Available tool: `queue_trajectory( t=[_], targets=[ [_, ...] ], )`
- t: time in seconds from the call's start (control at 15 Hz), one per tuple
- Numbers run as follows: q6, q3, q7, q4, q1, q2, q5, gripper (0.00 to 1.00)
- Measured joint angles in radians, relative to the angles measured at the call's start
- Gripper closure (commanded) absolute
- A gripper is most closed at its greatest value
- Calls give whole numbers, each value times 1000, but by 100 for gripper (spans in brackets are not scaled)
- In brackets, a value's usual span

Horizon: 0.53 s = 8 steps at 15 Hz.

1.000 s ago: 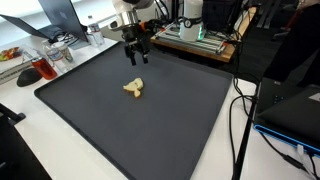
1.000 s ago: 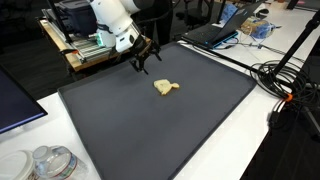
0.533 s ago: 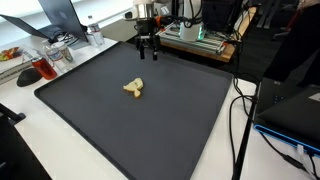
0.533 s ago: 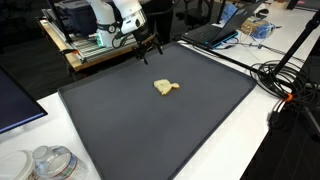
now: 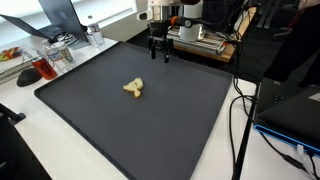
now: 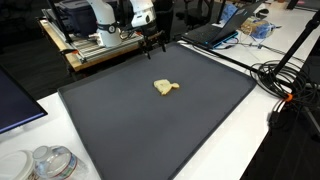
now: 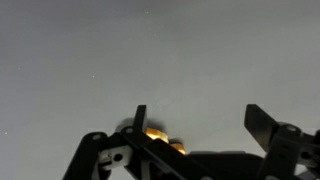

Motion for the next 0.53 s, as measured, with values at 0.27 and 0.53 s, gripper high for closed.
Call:
queue_trajectory(
  t=[0.27, 0.53],
  targets=[
    [-65, -57, 234, -4, 4, -4, -322, 0],
    [-316, -88, 460, 91, 5, -67, -640, 0]
  ],
)
